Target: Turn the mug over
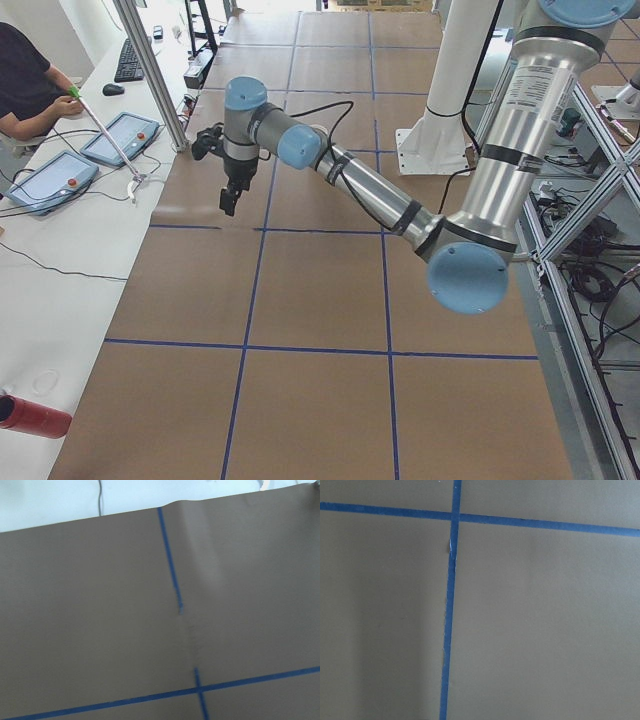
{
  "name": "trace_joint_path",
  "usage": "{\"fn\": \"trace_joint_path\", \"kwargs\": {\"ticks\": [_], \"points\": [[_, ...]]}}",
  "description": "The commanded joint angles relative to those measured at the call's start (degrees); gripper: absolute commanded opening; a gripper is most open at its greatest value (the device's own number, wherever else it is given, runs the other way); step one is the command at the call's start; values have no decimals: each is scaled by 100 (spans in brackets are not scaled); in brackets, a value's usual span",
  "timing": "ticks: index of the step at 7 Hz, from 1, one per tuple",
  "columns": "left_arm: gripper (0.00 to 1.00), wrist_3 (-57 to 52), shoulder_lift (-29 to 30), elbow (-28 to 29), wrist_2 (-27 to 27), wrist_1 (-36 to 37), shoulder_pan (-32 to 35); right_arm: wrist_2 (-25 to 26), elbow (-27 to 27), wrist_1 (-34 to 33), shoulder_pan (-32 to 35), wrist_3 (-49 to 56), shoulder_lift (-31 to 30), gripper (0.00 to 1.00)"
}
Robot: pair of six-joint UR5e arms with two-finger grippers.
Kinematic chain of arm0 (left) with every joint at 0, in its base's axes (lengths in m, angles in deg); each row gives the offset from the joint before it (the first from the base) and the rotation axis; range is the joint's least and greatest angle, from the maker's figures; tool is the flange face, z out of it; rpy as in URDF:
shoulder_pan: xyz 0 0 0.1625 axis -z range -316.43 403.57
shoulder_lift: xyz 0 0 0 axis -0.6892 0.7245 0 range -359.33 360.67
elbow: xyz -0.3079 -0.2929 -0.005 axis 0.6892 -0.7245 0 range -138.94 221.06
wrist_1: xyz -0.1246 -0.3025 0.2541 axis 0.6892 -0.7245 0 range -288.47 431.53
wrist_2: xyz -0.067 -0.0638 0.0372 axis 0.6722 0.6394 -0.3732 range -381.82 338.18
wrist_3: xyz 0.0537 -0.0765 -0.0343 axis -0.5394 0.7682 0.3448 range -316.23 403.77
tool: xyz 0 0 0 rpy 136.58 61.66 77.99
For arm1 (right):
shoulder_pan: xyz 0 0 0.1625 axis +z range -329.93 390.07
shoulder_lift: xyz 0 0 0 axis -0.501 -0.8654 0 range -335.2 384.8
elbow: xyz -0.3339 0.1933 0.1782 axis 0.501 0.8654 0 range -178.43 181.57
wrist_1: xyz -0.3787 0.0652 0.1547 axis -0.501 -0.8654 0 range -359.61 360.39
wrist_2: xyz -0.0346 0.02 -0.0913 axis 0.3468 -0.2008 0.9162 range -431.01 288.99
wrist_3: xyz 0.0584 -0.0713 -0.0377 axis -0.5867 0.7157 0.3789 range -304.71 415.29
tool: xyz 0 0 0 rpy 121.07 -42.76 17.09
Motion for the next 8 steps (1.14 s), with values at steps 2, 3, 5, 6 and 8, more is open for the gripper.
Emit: {"fn": "trace_joint_path", "kwargs": {"ticks": [2, 3, 5, 6, 8], "points": [[100, -2859, -1488, 381, 309, -3, 1698, 0, -5, 0, 0, 0, 0, 100], [100, -3491, -1734, 522, 301, -20, 1928, 0, -5, 0, 0, 0, 0, 100], [100, -3648, -1763, 664, 292, 59, 2299, 0, -5, 0, 0, 0, 0, 100], [100, -3447, -1659, 1012, 292, 68, 2299, 0, -5, 0, 0, 0, 0, 100], [100, -2380, -1553, 999, 405, 530, 2299, 0, -5, 0, 0, 0, 0, 100]]}}
